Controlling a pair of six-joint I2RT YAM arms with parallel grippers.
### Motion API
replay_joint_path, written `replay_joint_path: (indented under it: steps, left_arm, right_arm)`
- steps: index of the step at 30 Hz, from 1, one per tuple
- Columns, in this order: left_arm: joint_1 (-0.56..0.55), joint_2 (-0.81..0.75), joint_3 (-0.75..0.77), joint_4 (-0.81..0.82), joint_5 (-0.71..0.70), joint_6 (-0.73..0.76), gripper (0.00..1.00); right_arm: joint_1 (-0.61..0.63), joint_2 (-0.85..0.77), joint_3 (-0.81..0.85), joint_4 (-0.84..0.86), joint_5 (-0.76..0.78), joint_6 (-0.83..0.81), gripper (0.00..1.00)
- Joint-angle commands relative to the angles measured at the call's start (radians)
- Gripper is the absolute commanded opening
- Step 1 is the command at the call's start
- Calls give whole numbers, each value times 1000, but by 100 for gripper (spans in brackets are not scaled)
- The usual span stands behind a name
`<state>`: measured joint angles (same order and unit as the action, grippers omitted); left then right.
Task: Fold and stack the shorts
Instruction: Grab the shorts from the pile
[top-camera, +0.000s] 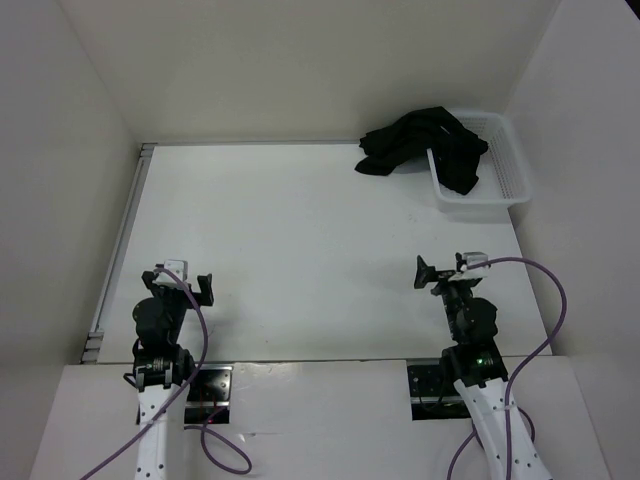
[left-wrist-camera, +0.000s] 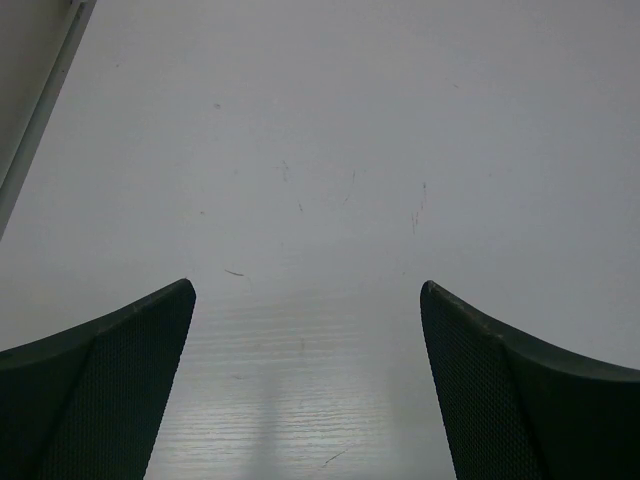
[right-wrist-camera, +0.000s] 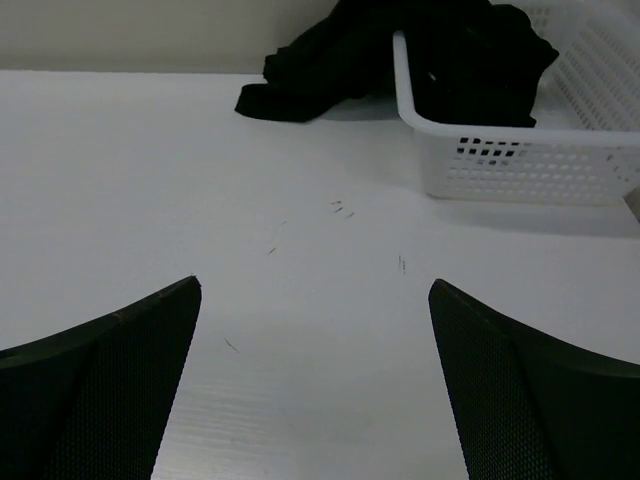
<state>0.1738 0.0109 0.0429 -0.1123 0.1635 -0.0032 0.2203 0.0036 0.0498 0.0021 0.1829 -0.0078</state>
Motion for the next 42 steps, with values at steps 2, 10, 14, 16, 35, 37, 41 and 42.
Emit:
replay_joint_path:
  steps: [2, 10, 14, 16, 35, 37, 41, 42]
  left_arm:
    - [-2, -123, -29, 25, 24, 3, 100]
    - [-2, -123, -29, 25, 51, 3, 100]
    - [-2, -123, -14, -1, 312, 3, 100]
    - [-2, -123, 26, -12, 385, 3, 100]
    - [-11, 783, 655, -31, 259, 3, 100]
    - [-11, 1015, 789, -242, 258, 3, 100]
    - [-20, 1305, 1006, -481, 329, 3, 100]
    - [-20, 1352, 1025, -496, 347, 3, 100]
  right_arm:
    - [10, -14, -44, 189, -47, 35, 99]
    - [10, -14, -22, 167, 336, 445, 99]
    - [10, -14, -31, 252, 152, 318, 99]
    - [10, -14, 2, 263, 153, 392, 99]
    - [-79, 1424, 1231, -12, 402, 179, 99]
    - [-192, 1517, 1255, 54, 214, 166, 99]
    - [-401, 1807, 1548, -146, -115, 325, 99]
    - [-412, 1857, 1582, -171, -128, 325, 99]
